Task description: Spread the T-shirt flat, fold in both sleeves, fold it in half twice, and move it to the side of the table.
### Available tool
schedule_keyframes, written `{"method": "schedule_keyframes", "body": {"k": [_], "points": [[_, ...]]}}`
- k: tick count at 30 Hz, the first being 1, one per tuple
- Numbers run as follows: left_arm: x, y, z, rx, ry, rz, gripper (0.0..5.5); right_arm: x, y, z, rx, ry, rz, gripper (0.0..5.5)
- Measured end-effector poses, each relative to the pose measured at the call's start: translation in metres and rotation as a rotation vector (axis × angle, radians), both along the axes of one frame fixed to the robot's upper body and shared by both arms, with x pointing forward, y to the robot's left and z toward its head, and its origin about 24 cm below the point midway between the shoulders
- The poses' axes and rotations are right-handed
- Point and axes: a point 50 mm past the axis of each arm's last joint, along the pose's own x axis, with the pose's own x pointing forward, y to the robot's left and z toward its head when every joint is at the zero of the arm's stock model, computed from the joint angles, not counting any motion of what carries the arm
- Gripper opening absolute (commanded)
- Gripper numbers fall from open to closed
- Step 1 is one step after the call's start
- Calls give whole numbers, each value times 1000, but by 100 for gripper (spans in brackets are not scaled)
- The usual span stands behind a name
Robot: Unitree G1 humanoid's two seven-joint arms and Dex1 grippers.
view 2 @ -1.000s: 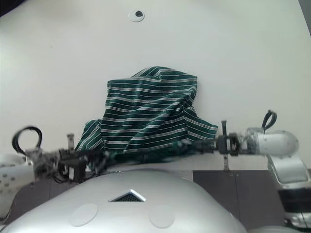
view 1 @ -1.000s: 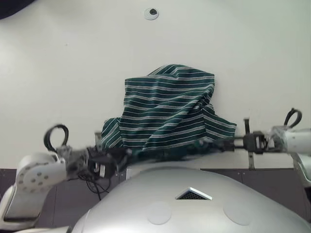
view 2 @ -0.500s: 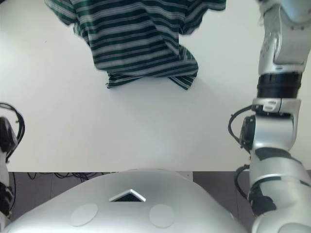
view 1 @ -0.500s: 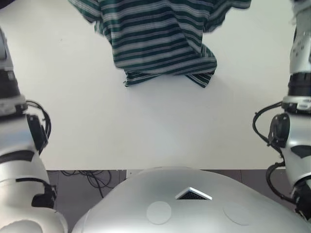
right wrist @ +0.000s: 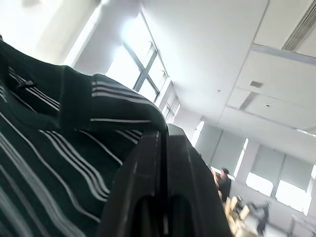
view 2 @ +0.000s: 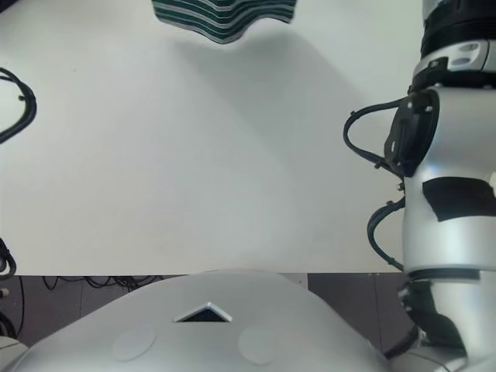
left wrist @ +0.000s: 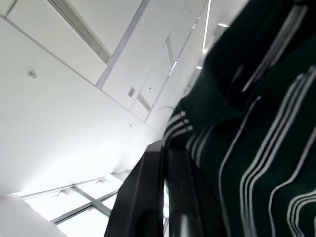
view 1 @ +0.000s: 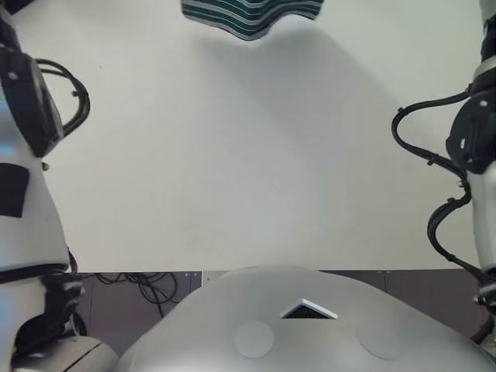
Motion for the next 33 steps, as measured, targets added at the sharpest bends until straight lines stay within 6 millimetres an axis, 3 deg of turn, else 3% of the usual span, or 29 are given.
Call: {"method": "schedule_keyframes", "body": {"k": [4, 7, 10, 12, 16, 18, 25, 31, 33], "points": [[-18, 16, -67, 18, 181, -167, 3, -26, 8, -56, -168, 33, 257, 0], [-52, 33, -140, 29, 428, -270, 3, -54, 13, -119, -319, 215, 466, 0], [-117, 53, -204, 8, 736, -378, 3, -96, 0, -174, -440, 462, 653, 0], [-167, 57, -227, -61, 940, -473, 3, -128, -15, -196, -465, 621, 749, 0], [-235, 48, -230, -140, 1171, -620, 3, -174, -30, -217, -461, 810, 841, 0], [-261, 40, -225, -5, 1255, -624, 3, -198, -41, -223, -537, 875, 809, 0], [-279, 51, -245, 132, 1280, -410, 3, -233, -34, -237, -821, 754, 692, 0], [-312, 38, -262, 382, 1163, -375, 3, -258, -34, -244, -904, 677, 652, 0], [-324, 32, -261, 365, 1117, -432, 3, -261, -44, -241, -940, 687, 632, 0]]}}
